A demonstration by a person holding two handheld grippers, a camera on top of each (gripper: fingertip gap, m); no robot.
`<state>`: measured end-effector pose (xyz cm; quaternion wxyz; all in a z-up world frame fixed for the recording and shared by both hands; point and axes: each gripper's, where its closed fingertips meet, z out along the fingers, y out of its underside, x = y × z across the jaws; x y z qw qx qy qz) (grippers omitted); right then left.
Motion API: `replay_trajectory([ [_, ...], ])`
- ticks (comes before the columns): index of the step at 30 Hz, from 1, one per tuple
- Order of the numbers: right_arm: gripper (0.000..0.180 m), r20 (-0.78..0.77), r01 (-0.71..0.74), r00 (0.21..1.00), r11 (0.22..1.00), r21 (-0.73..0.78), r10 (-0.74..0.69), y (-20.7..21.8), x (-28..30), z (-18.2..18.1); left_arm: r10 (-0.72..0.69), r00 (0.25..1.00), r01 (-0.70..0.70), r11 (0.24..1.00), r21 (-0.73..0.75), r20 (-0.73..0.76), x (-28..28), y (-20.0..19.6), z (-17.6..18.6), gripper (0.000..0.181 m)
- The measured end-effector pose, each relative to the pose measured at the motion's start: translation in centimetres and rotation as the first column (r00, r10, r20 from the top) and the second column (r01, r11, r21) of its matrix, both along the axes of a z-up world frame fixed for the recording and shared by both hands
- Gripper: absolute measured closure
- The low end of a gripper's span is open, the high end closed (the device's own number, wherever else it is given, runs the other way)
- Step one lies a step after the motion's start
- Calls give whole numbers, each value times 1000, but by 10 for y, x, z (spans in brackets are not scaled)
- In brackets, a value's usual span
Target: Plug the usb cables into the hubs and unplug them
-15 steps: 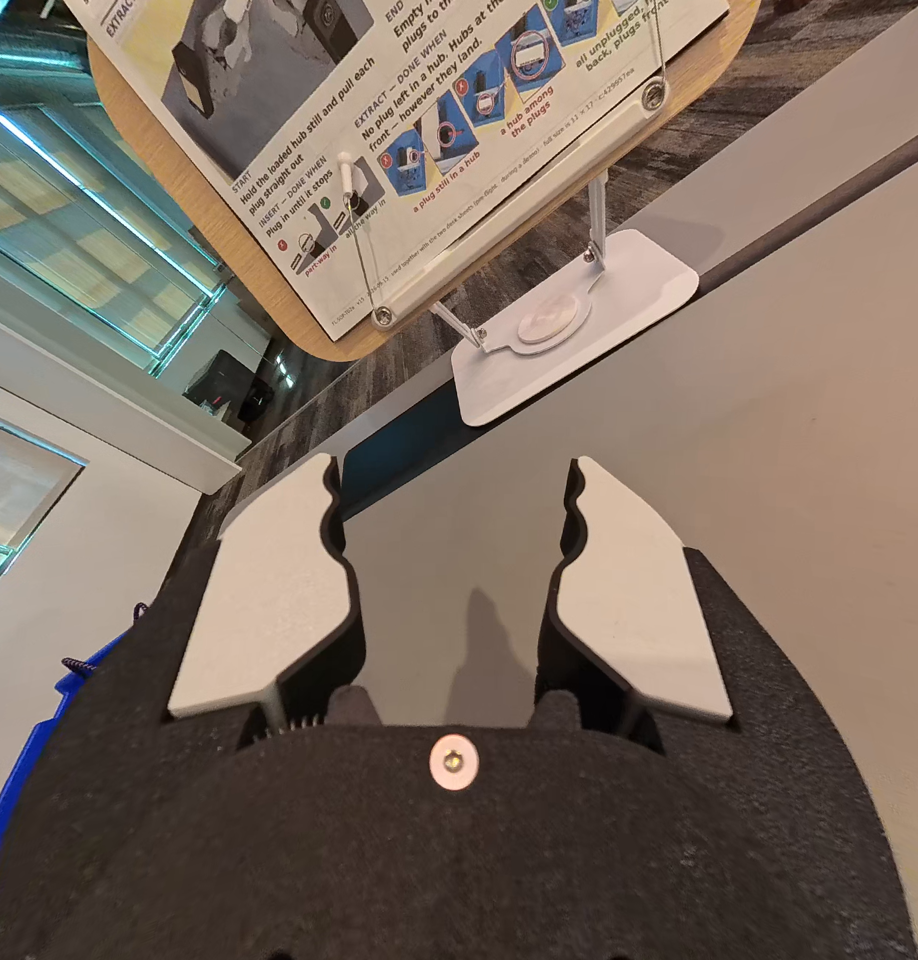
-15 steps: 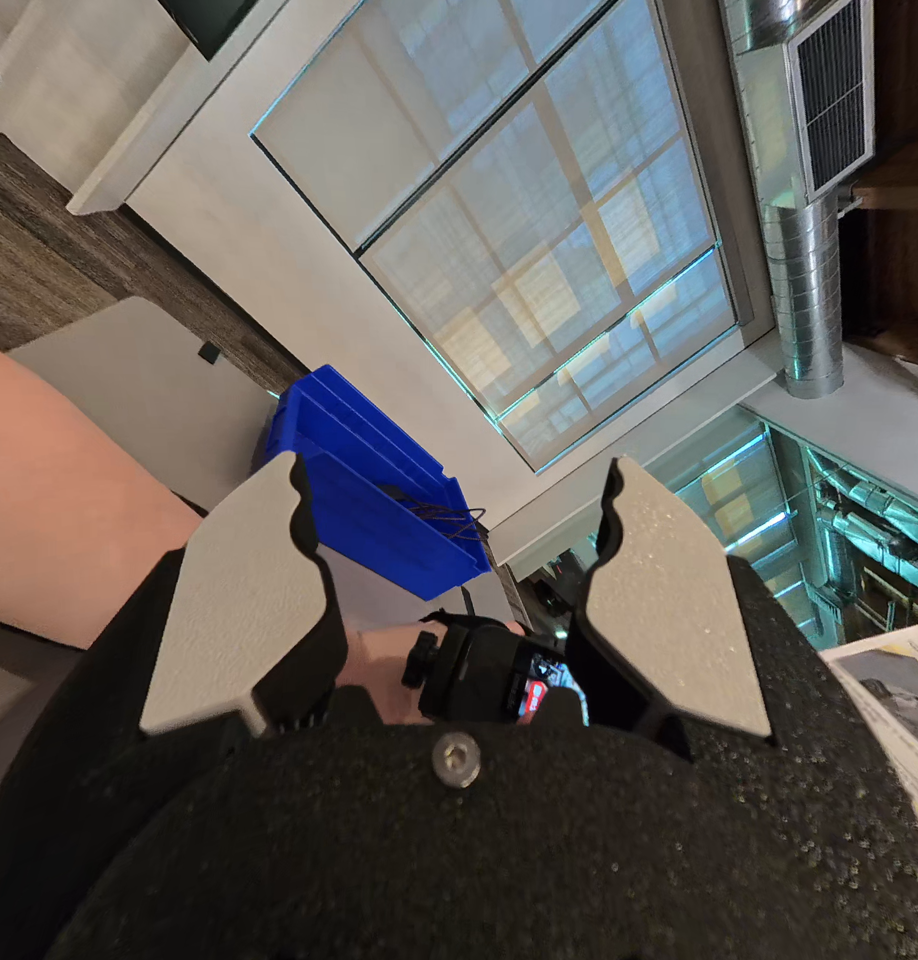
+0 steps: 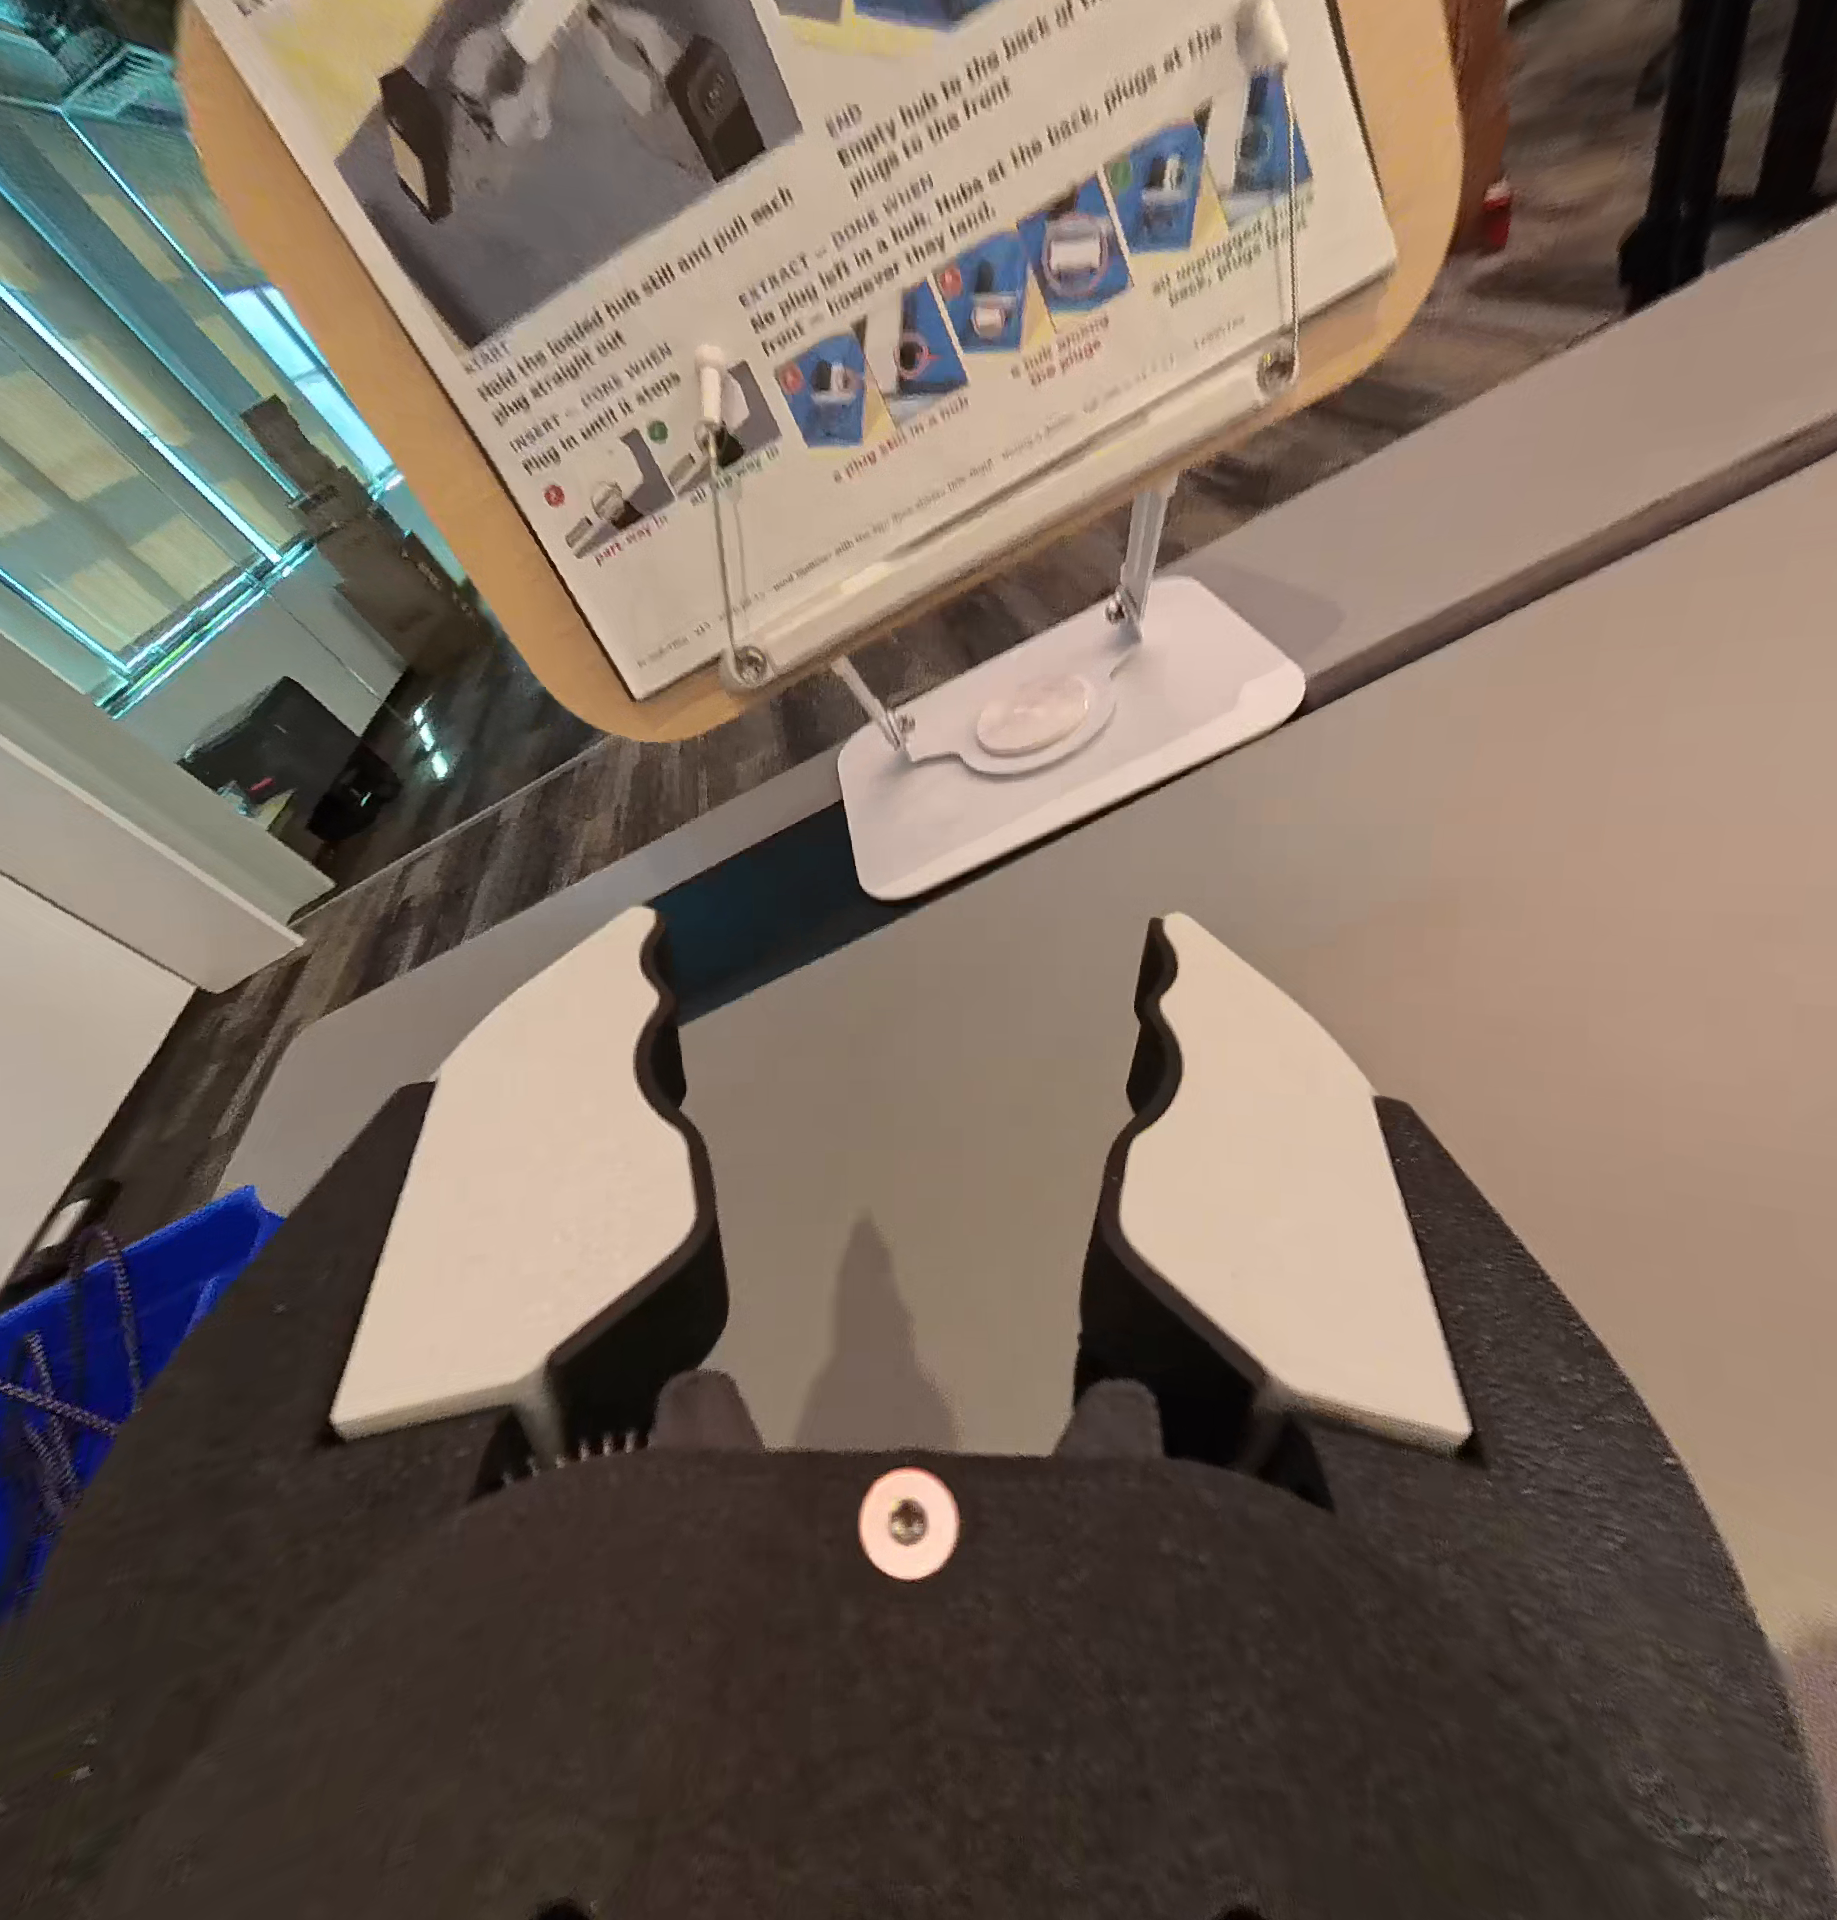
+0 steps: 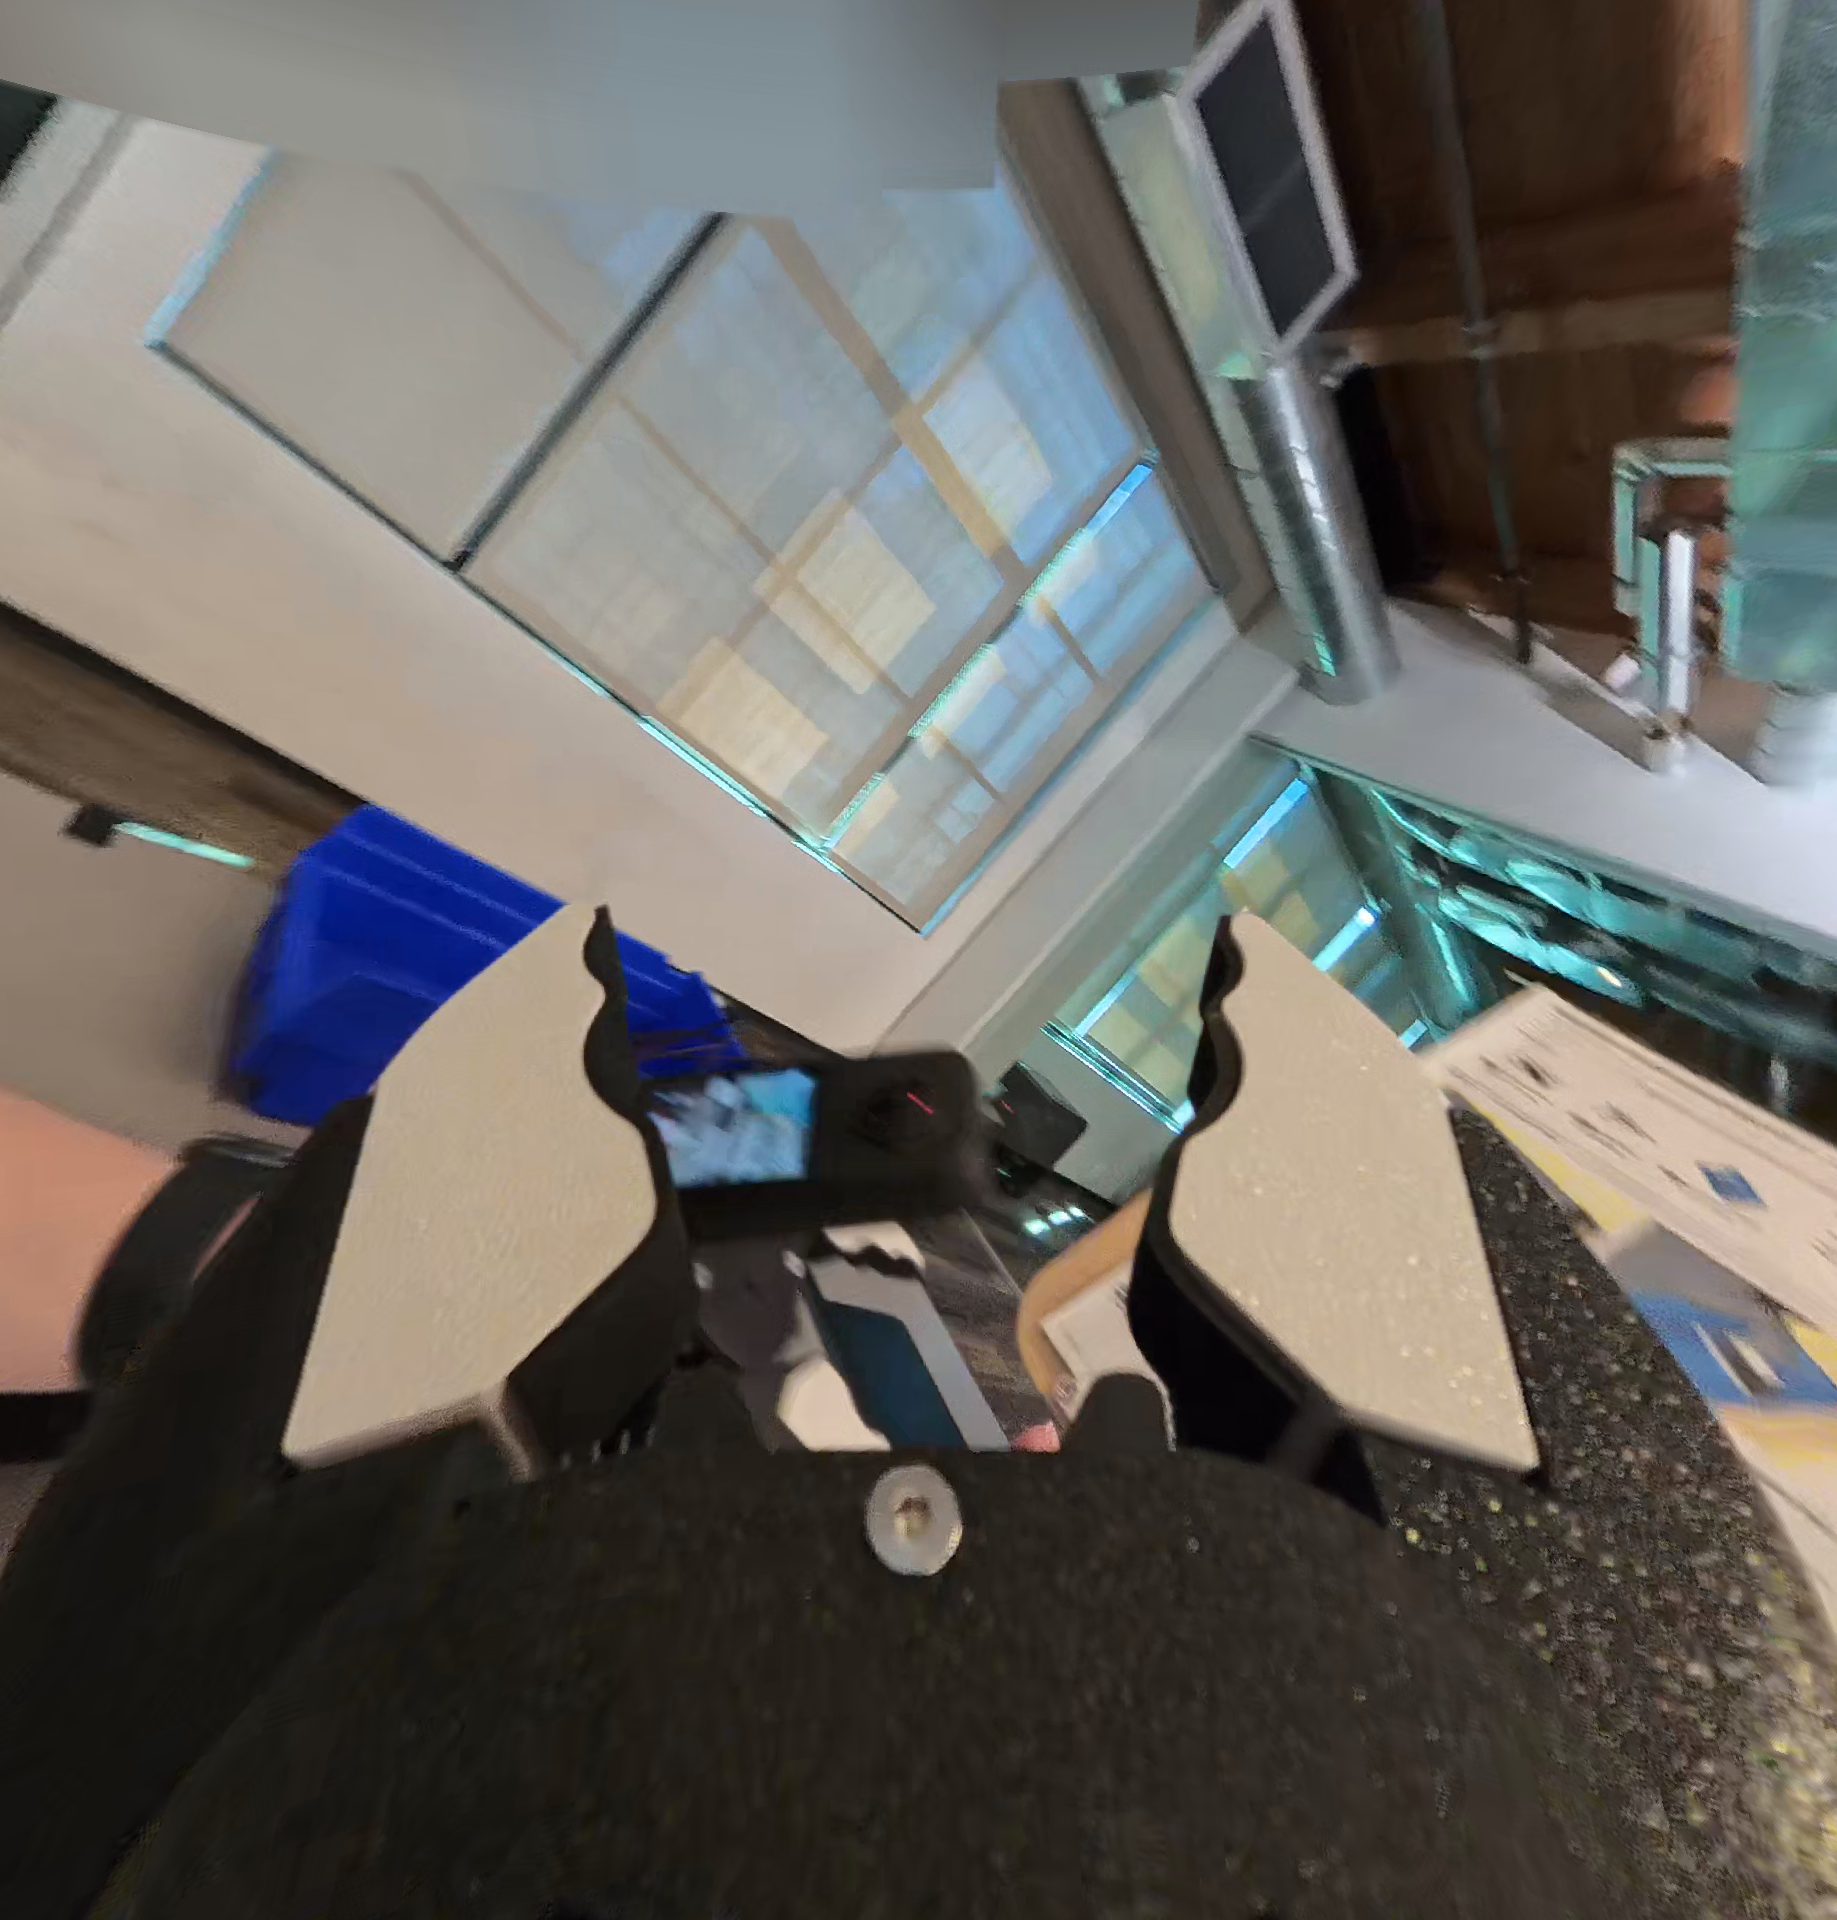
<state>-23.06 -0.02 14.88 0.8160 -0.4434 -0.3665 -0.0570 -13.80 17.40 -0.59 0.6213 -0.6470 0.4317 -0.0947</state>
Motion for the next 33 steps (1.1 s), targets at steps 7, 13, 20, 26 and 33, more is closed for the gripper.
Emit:
replay_trajectory([
  [7, 79, -181, 539, 763, 766, -352, -620, 63, 200, -40, -140, 920, 98, 987, 130, 365, -21, -22, 82, 97],
  [13, 77, 144, 708, 577, 404, -579, -804, 99, 256, -150, -484, 727, 250, 847, 468, 488, -29, -133, 155, 102],
  [20, 83, 403, 865, 477, 338, -370, -781, 114, 198, -162, -823, 494, 320, 471, 822, 280, -42, -288, 160, 109],
  [26, 84, 418, 888, 454, 360, -286, -787, 111, 168, -146, -911, 352, 372, 348, 860, 216, -56, -329, 154, 112],
  [33, 85, 481, 895, 434, 303, -328, -762, 108, 163, -157, -914, 327, 494, 382, 781, 240, -39, -323, 145, 110],
])
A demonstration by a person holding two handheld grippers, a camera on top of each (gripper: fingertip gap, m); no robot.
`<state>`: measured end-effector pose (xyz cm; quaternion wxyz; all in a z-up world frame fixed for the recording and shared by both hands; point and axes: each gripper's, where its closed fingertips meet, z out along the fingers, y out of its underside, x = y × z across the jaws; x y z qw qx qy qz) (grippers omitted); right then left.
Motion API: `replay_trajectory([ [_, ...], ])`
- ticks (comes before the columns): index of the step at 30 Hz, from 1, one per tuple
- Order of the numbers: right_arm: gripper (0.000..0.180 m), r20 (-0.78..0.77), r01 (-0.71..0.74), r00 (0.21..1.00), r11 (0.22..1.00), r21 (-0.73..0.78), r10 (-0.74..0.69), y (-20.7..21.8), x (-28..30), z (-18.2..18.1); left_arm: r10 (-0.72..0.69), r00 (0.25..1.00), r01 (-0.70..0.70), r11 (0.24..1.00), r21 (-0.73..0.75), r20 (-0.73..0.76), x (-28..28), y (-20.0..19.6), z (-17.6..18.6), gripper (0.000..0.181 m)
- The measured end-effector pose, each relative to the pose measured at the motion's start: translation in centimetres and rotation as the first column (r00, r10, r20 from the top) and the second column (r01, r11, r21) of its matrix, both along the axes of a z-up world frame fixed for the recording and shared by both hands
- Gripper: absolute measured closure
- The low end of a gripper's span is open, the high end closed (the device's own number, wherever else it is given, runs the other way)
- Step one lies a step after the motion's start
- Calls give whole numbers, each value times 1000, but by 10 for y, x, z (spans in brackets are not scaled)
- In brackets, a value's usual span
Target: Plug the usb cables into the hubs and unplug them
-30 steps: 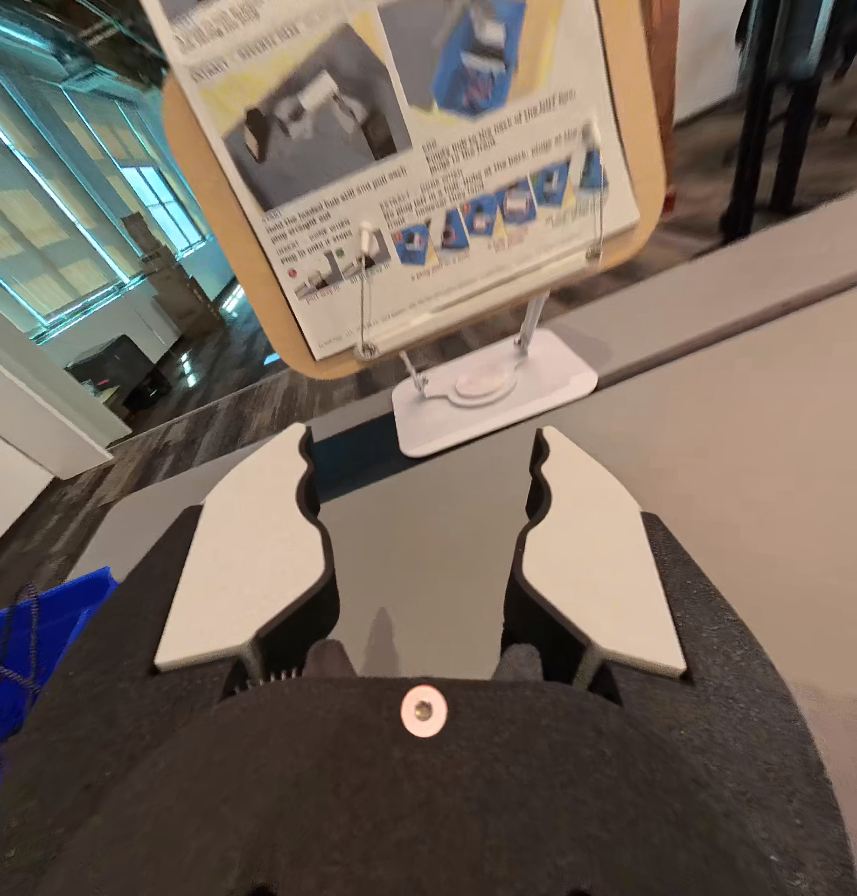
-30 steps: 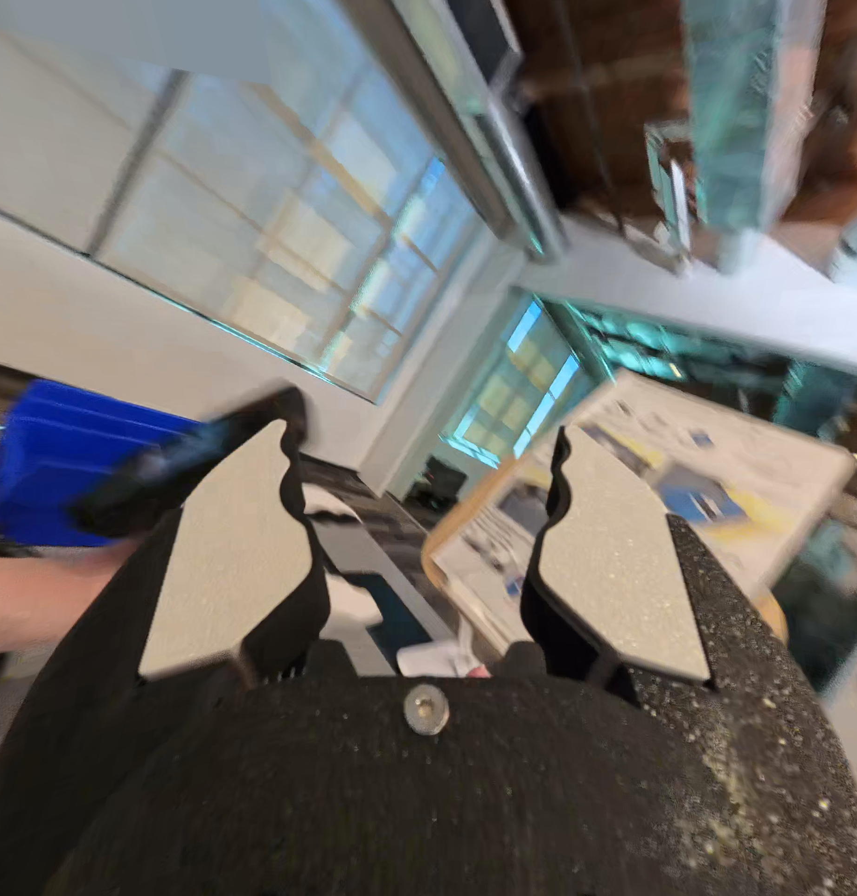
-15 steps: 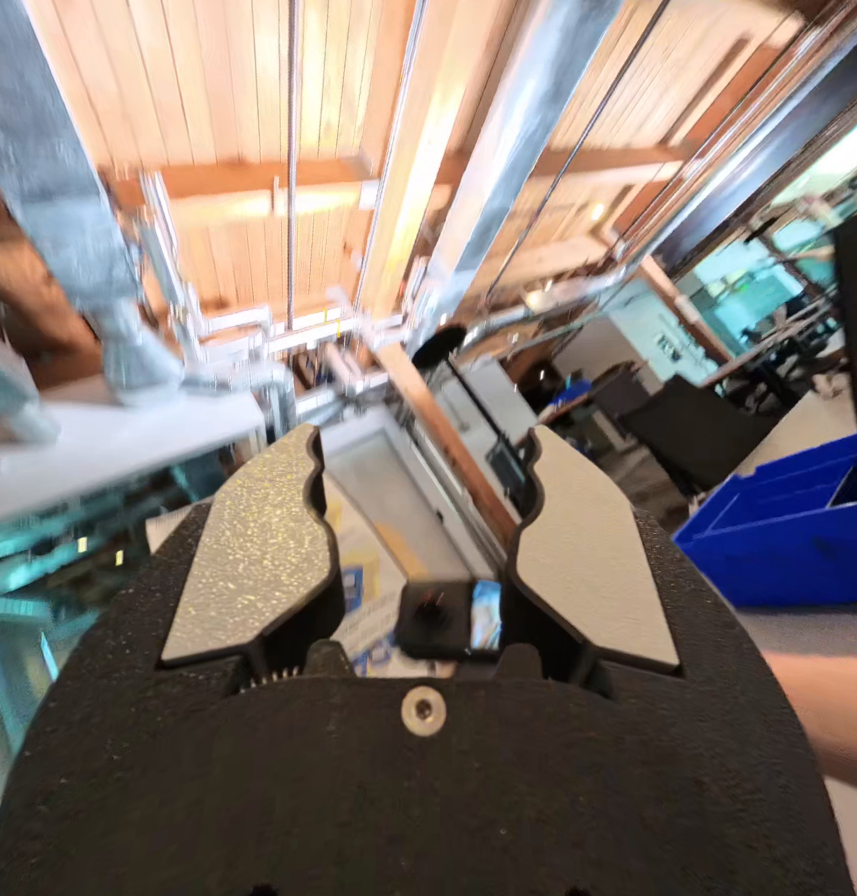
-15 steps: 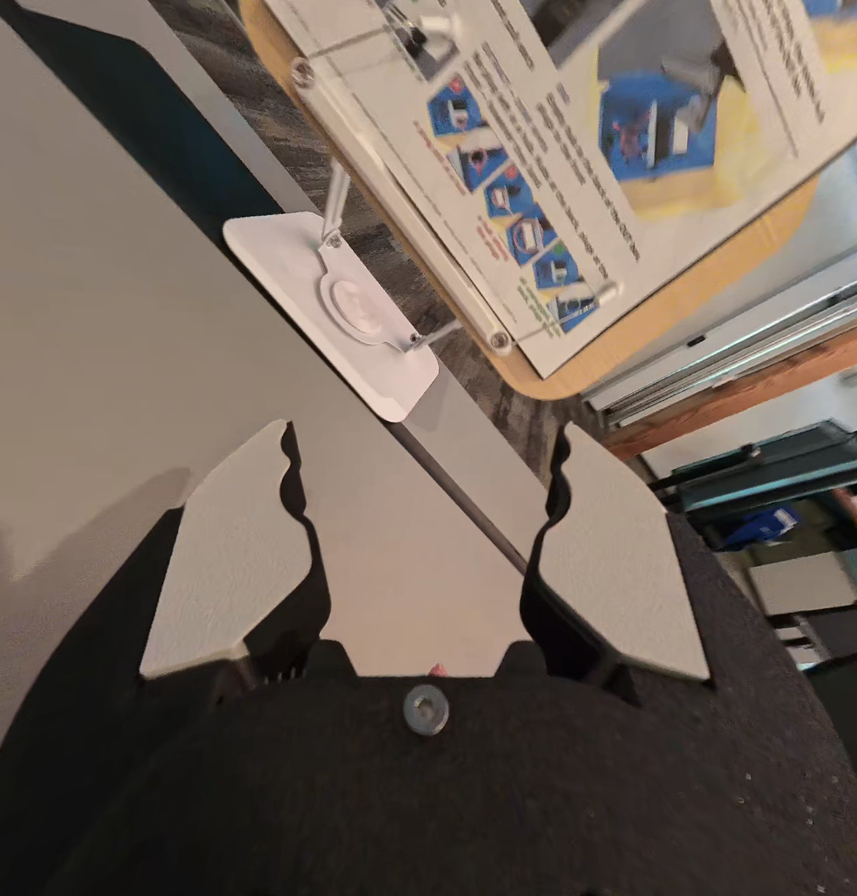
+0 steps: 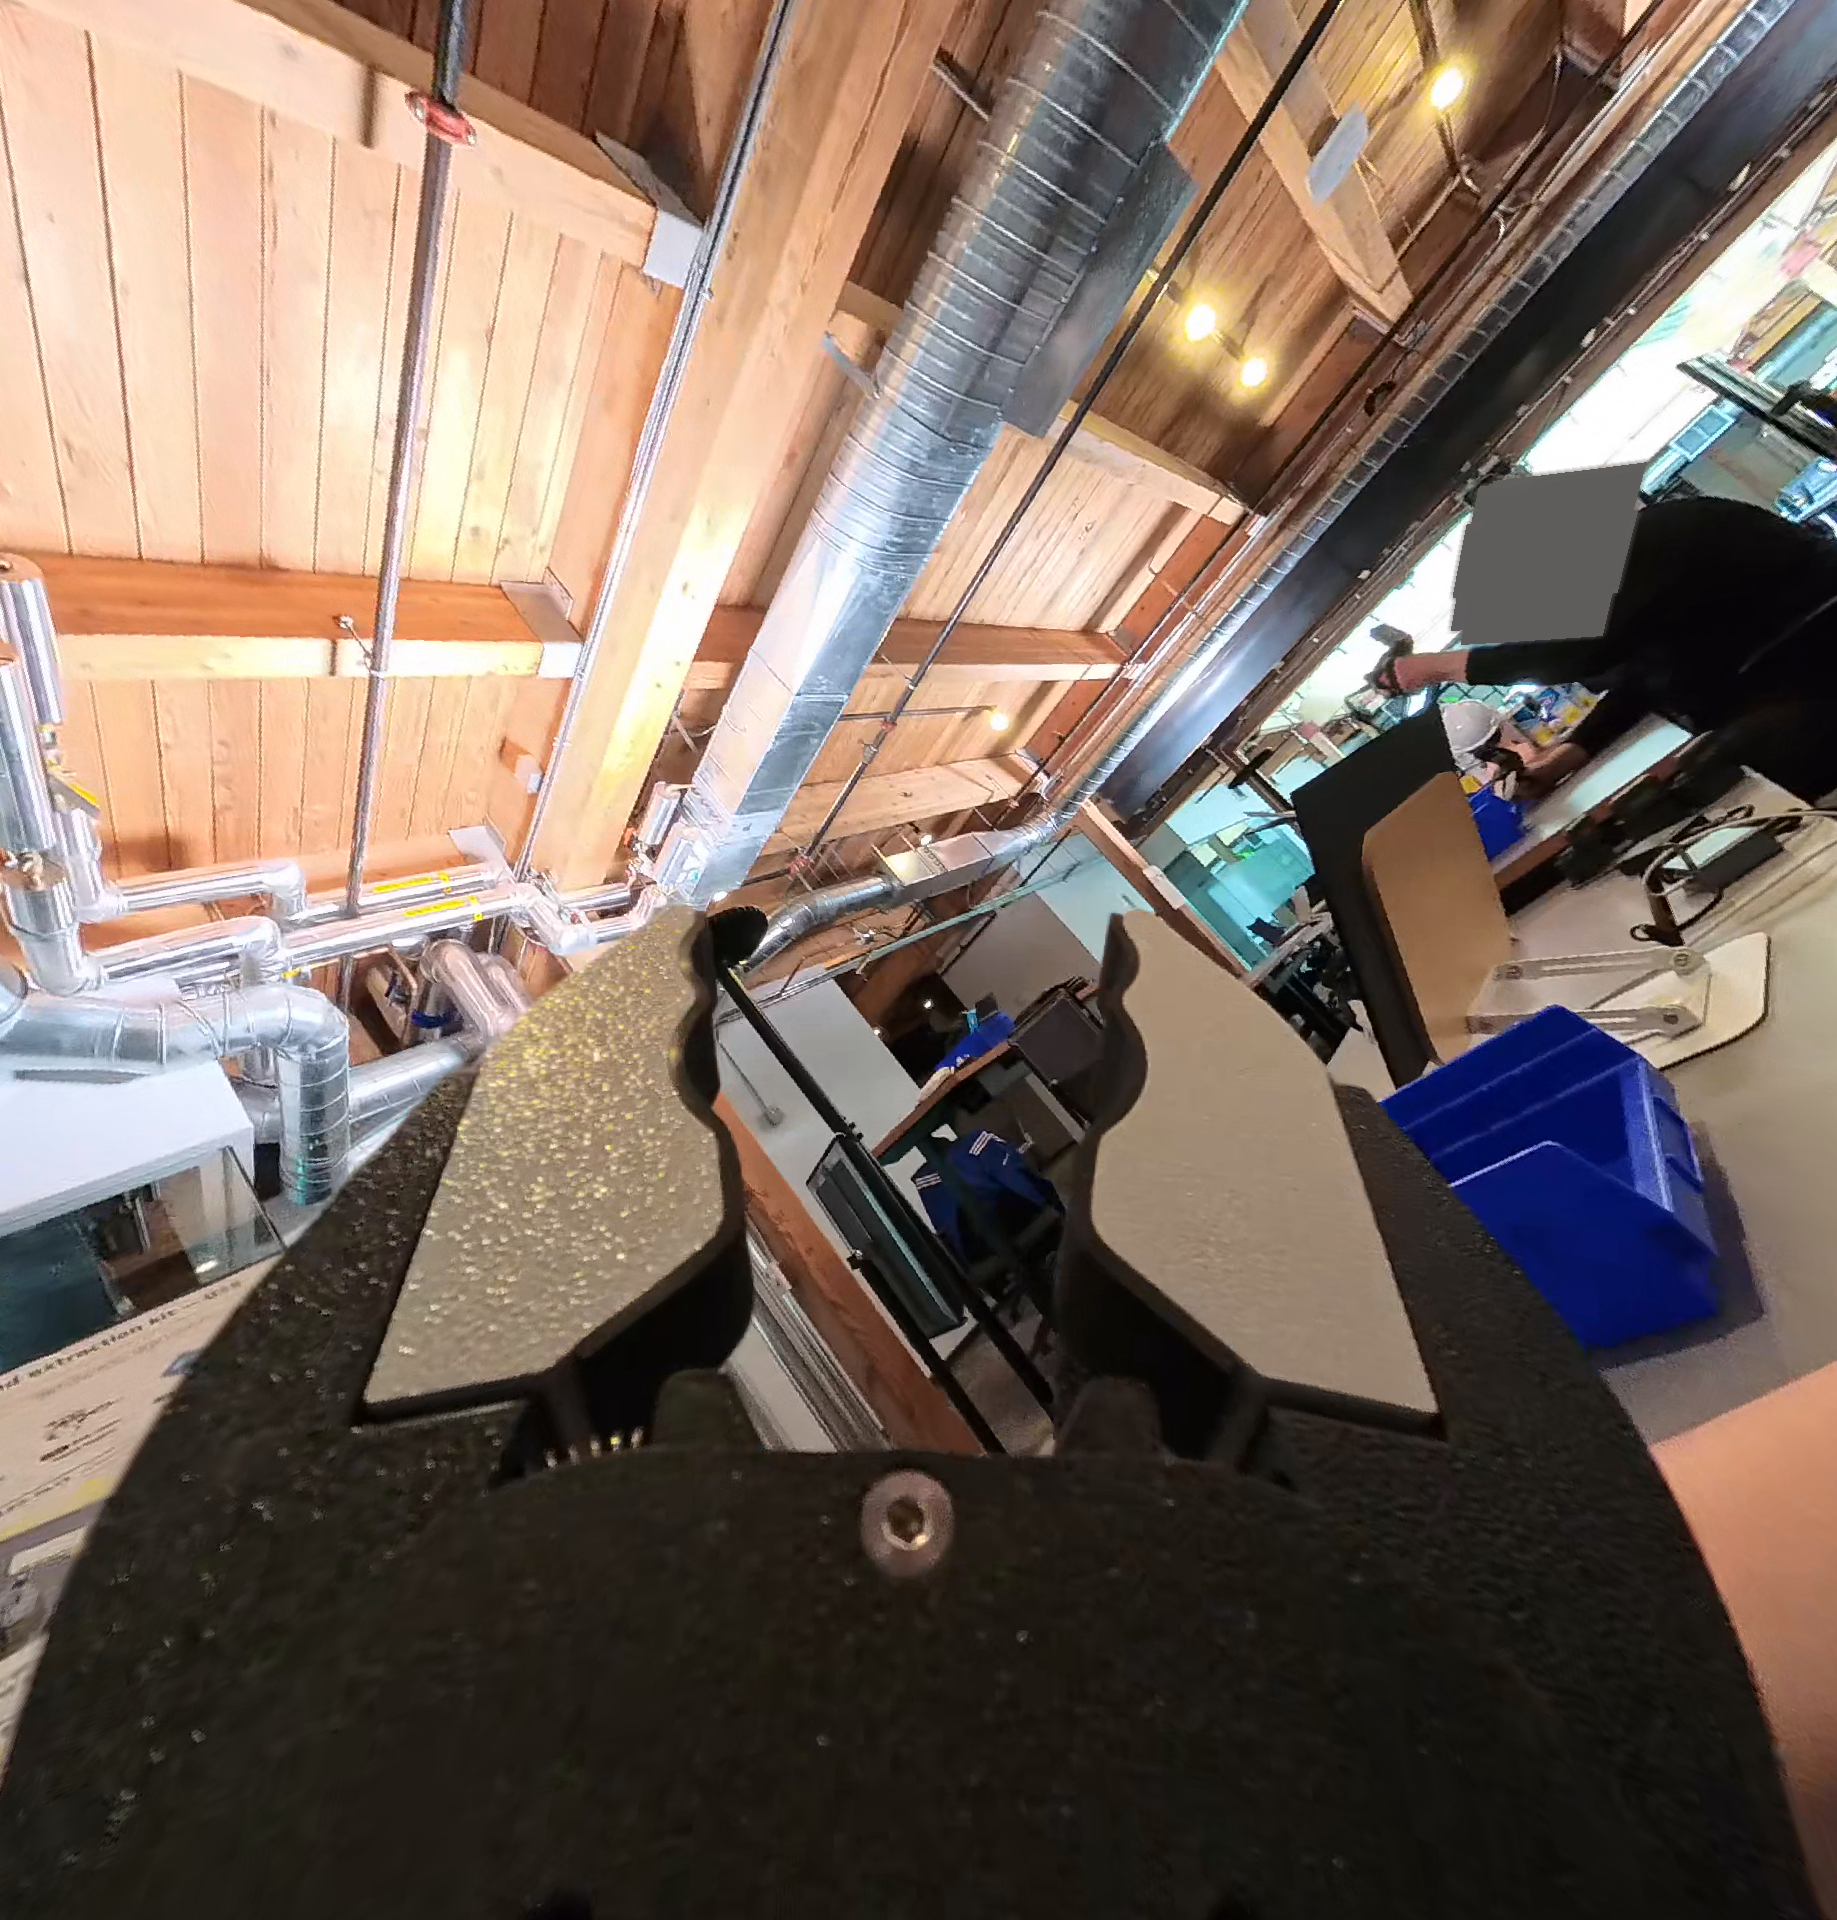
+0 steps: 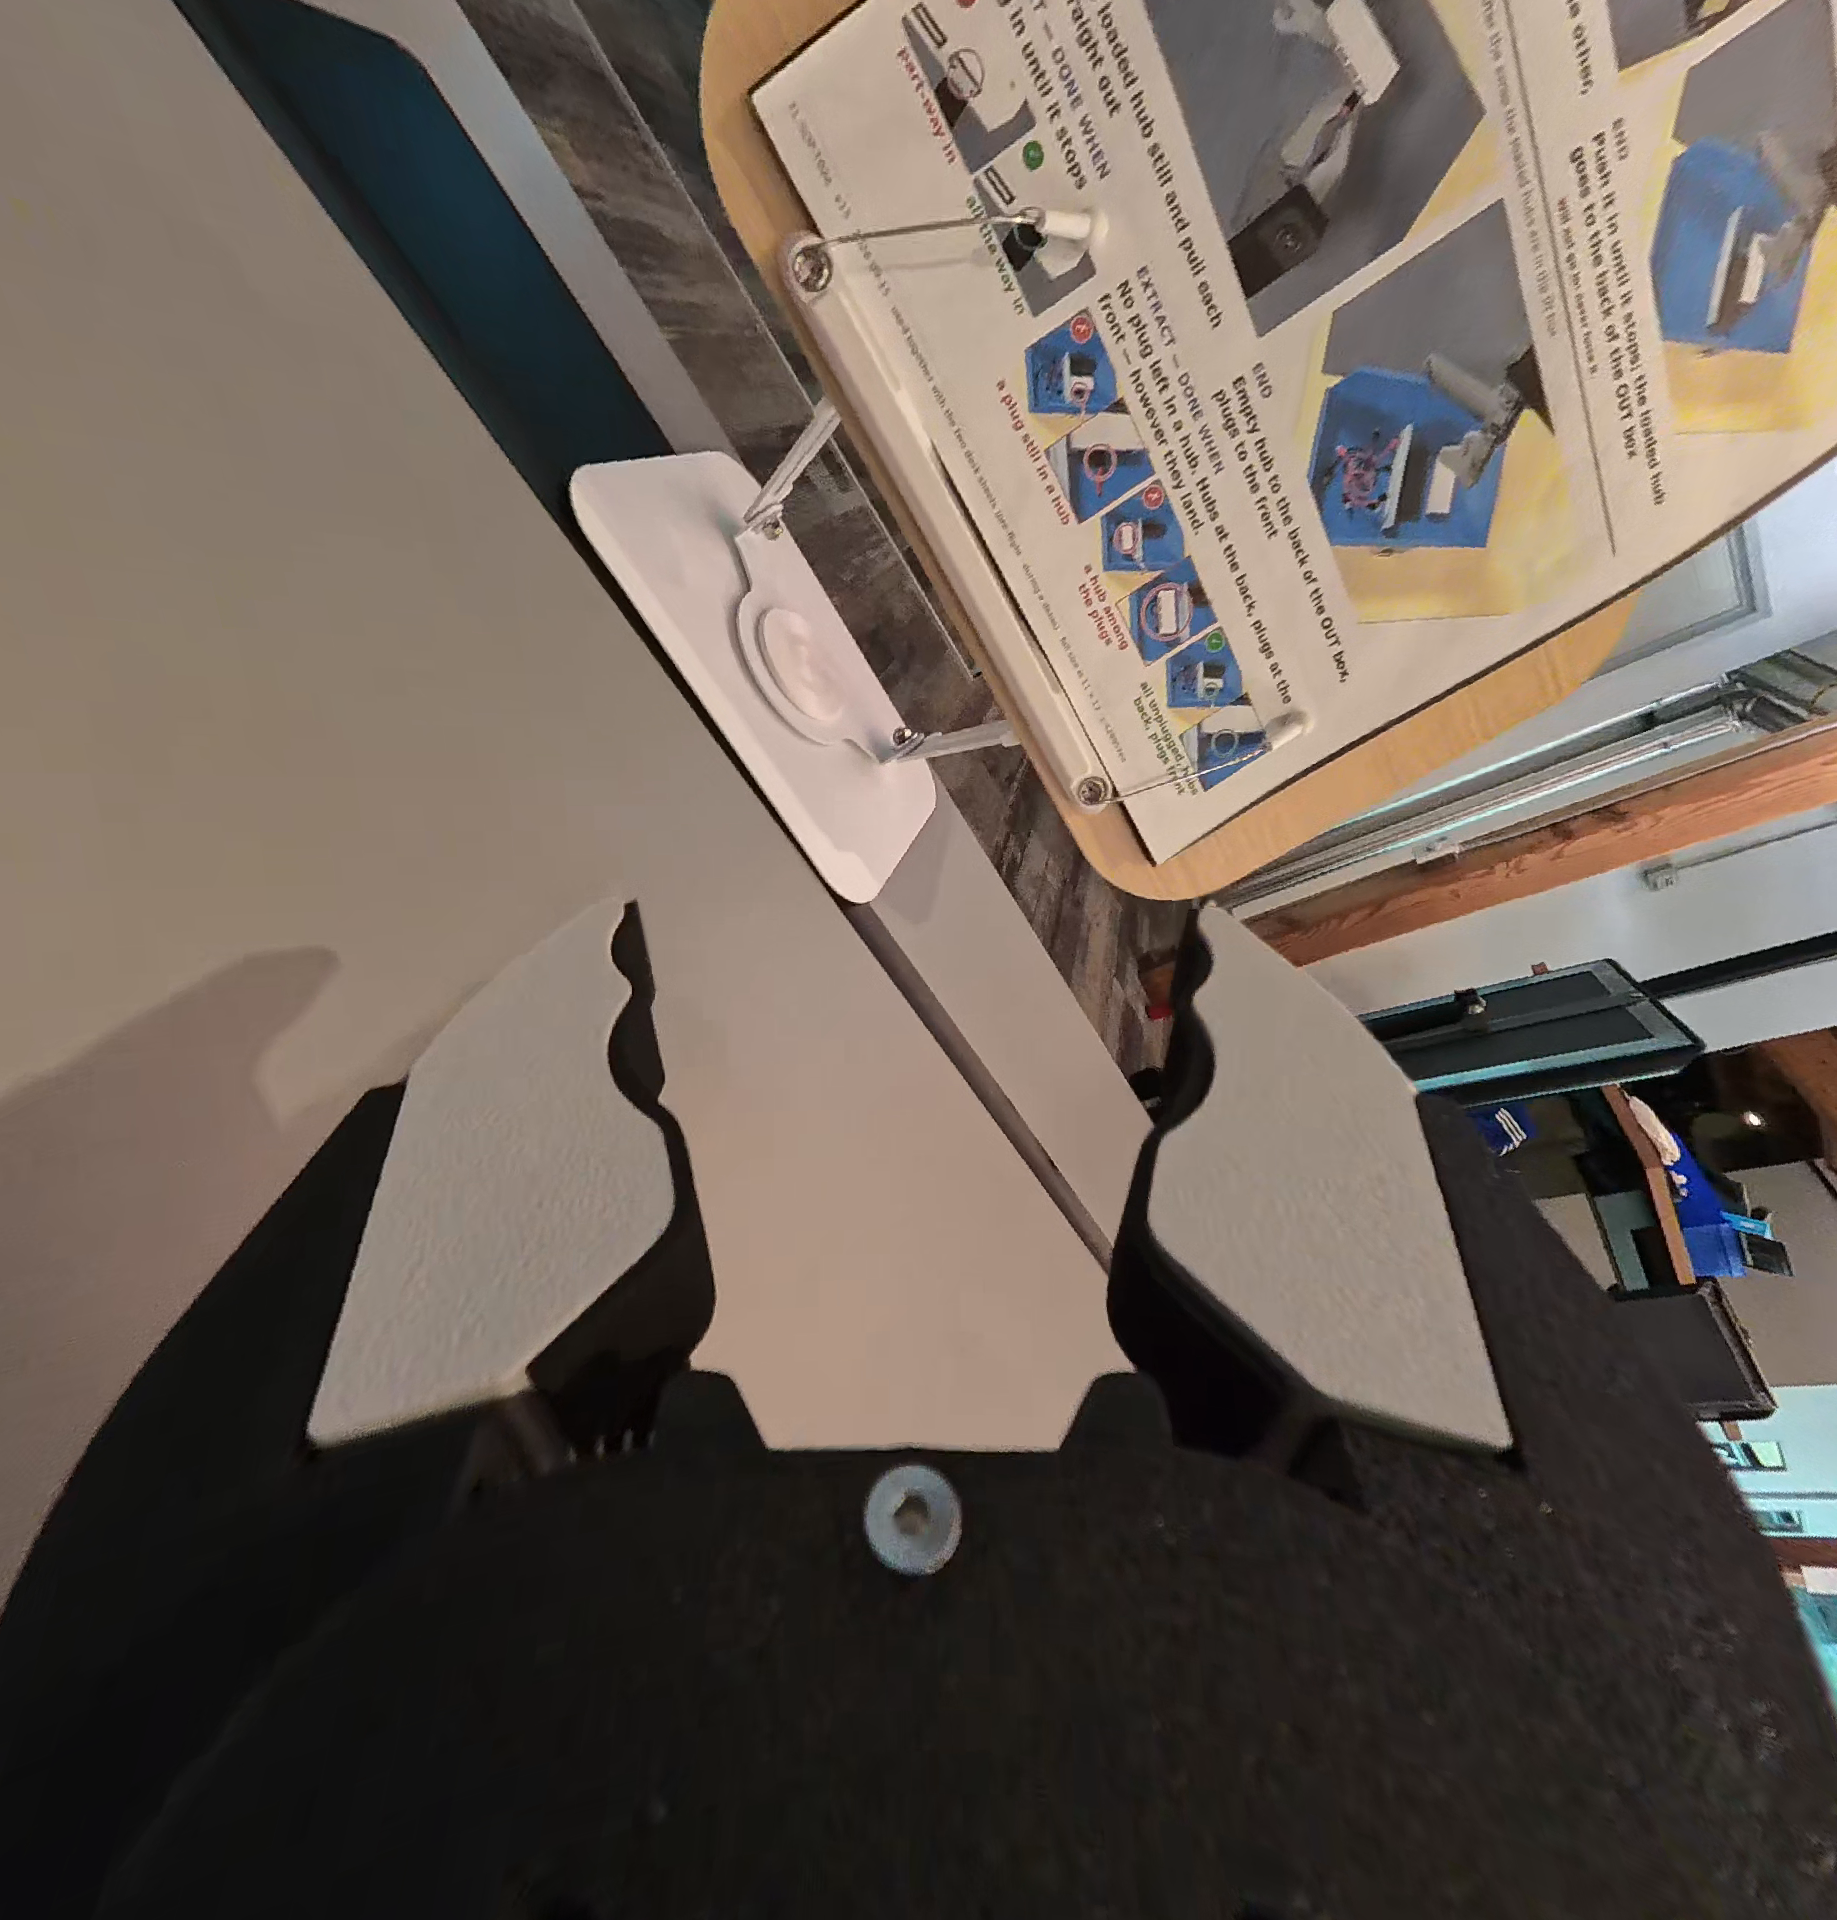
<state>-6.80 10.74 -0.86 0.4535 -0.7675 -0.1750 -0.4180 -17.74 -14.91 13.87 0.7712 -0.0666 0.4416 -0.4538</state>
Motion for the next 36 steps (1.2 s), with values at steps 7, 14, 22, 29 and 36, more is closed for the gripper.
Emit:
replay_trajectory([
  [7, 86, 19, -20, 1000, 1000, 12, 20, 1, -6, 4, 42, 999, -42, 999, 9, -10, 5, 6, -2, 110],
  [14, 86, 30, -24, 999, 1000, -12, 24, 1, -7, -1, 81, 996, -81, 997, 3, -22, 10, 13, -4, 110],
  [22, 86, 14, -40, 999, 999, -10, 40, 2, -9, 0, 83, 994, -83, 997, -1, 69, -18, 9, 22, 111],
  [29, 85, -19, -30, 999, 999, 22, 30, 3, 7, 1, 156, 979, -154, 988, -23, 134, -40, 30, 46, 112],
  [36, 90, -233, 44, 972, 995, 85, -23, 2, 63, -11, 402, 913, -351, 865, -358, 75, -78, 171, 74, 125],
])
